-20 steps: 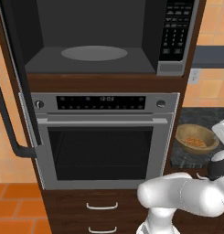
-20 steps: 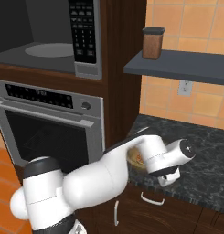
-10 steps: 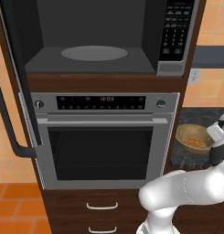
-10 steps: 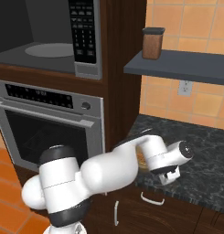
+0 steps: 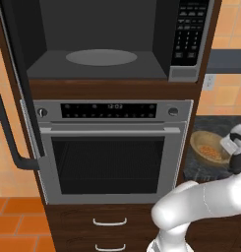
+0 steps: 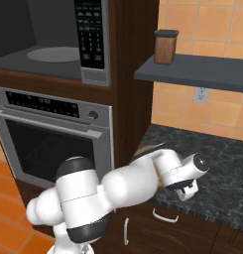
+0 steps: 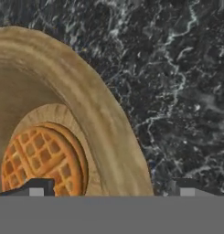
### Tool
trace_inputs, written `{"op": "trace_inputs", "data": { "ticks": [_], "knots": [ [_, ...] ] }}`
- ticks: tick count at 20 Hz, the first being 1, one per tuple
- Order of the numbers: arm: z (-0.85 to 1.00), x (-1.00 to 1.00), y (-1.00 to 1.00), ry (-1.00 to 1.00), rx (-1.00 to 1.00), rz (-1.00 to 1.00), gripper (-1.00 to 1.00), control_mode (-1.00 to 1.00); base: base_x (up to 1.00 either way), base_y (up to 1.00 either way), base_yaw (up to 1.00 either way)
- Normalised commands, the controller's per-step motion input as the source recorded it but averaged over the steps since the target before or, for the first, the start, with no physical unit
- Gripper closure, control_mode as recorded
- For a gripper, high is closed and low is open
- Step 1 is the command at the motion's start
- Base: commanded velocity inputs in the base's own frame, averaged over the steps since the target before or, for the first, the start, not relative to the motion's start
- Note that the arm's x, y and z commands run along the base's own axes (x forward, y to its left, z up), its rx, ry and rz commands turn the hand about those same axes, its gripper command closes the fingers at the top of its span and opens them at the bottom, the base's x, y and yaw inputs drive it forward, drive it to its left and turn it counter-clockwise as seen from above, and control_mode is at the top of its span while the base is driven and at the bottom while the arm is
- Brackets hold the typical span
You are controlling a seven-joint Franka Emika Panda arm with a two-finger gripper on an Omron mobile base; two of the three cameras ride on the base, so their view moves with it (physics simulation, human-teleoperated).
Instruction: Open the microwave, place the bowl with waffle inside the microwave, then close the microwave door and turn it on.
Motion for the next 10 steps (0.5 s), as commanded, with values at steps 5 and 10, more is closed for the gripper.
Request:
{"op": "trace_inputs", "data": {
  "ticks": [5,10],
  "knots": [
    [-0.24,0.01,0.11,0.0,-0.12,0.0,1.0,-1.0,0.0,0.0,0.0],
    [-0.19,0.0,0.21,0.0,-0.14,0.0,1.0,-1.0,0.0,0.0,0.0]
  ]
}}
